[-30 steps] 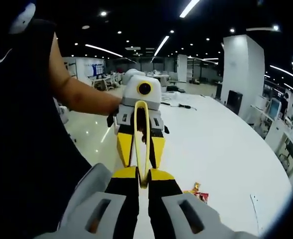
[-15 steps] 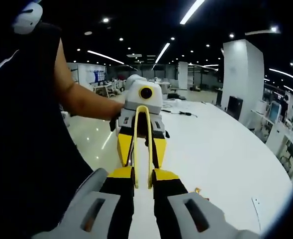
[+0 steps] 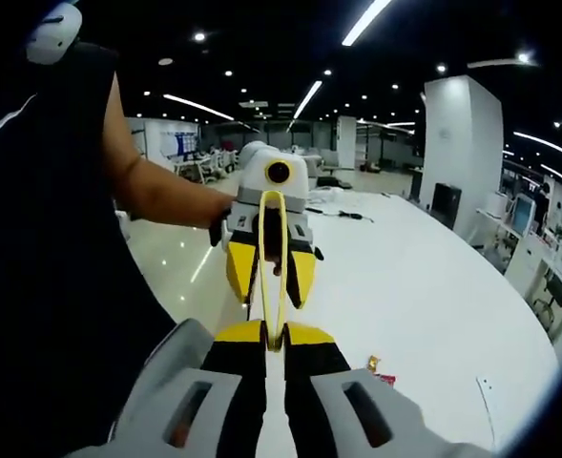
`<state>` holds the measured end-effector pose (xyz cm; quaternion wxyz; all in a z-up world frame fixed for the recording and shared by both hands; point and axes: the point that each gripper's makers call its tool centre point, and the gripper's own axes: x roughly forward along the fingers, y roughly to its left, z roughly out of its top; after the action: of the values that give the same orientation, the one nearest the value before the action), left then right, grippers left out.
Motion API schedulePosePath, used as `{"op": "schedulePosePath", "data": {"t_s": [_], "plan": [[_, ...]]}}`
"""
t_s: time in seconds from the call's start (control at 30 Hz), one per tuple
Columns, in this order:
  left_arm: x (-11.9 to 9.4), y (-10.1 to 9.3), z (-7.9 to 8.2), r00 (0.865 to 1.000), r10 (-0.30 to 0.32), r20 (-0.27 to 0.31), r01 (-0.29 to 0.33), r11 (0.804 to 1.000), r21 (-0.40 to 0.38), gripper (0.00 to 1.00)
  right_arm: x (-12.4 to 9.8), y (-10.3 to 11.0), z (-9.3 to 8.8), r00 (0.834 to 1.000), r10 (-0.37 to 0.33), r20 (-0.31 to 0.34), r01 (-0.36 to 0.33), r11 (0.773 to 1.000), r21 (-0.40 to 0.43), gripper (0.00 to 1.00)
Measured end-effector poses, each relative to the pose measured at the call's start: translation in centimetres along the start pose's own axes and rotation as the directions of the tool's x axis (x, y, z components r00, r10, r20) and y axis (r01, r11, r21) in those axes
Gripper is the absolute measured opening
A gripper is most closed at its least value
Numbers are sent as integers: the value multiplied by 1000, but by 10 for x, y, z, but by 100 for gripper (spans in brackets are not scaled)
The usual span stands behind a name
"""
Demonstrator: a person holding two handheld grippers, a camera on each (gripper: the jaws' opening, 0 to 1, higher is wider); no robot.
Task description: Place the target food into the container with the food tongs after gripping and lifting it, then release it inside without dropping or visibly crushing the food.
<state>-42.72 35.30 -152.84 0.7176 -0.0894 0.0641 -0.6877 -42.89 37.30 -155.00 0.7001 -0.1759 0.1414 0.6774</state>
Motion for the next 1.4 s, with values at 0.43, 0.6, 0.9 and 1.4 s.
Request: {"op": "schedulePosePath", "data": {"t_s": [0.43, 0.6, 0.9, 1.4], "plan": [[2, 0, 7, 999, 20, 34, -20, 1000, 11, 18, -2, -2, 8, 999, -2, 43, 1, 1000, 2, 15], [-4, 2, 14, 998, 36, 48, -37, 999, 14, 19, -10, -7, 10, 995, -18, 97, 14, 999, 42, 18], [-4, -5, 29, 996, 19, 92, -19, 1000, 2, 20, -9, -8, 17, 981, -38, 189, 15, 992, 121, 28], [-2, -16, 39, 997, -2, 72, -1, 999, 39, 31, -14, -4, 28, 970, -46, 239, 18, 993, 120, 2]]}}
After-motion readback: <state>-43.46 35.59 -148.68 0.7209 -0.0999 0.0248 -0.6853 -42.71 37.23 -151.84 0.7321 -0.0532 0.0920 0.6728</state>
